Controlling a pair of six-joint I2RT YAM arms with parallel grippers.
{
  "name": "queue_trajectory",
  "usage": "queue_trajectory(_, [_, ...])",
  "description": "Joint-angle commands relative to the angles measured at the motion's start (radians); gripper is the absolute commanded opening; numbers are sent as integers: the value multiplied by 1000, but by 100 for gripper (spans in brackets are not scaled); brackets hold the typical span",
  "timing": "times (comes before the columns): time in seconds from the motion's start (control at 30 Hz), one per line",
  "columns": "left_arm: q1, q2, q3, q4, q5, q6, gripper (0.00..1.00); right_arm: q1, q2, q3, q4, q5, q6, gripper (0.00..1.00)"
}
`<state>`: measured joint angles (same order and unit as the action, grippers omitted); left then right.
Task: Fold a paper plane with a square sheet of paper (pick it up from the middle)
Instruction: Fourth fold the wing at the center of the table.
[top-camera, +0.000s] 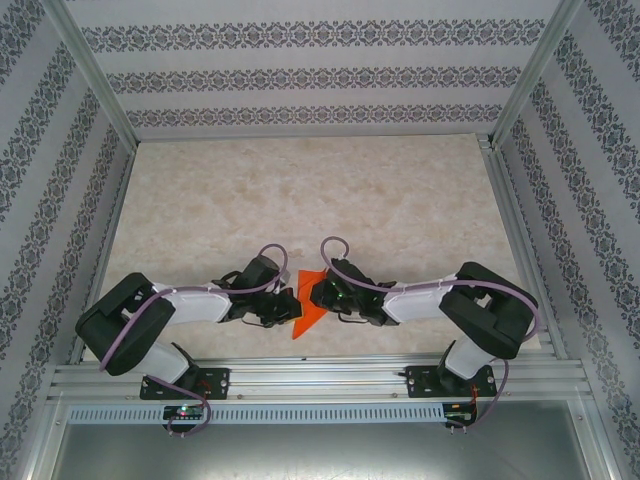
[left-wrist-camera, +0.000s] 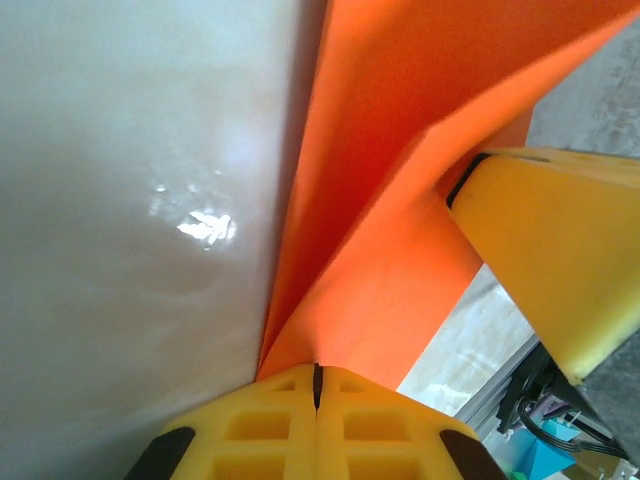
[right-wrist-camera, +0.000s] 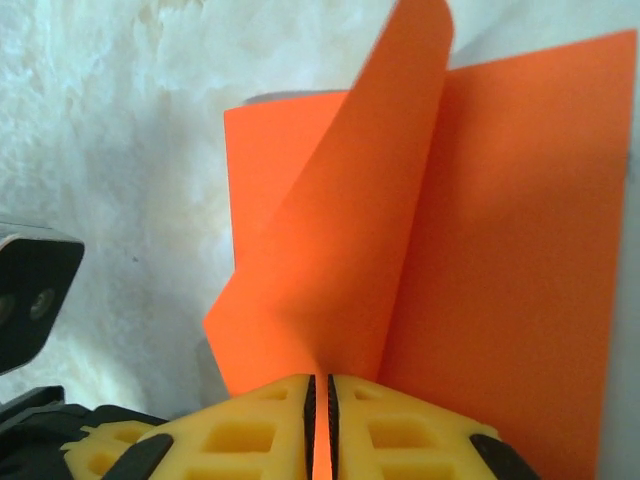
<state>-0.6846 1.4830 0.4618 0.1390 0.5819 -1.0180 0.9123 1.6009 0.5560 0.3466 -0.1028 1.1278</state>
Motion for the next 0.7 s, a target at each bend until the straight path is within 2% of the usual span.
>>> queue_trajectory(0.0, [-30,69,-20,-203,-92,49,0,-33,14,22,-46,-97,-107,14])
queue_trajectory(0.13, [-39,92,-2,-236,-111,71,0,-50,59,27,47,-167,-109,13])
queue_trajectory(0.33, [-44,115,12,-249,-120,79,0,-48,80,54,79,-202,-129,13])
queue_trajectory(0.5, [-46,111,23,-277,-141,90,0,-60,113,75,12,-162,-144,13])
queue_trajectory(0.6, [-45,102,18,-293,-158,91,0,-102,126,51,3,-109,-138,12])
queue_trajectory(0.67, [-45,99,13,-297,-166,91,0,-142,141,38,19,-116,-155,12])
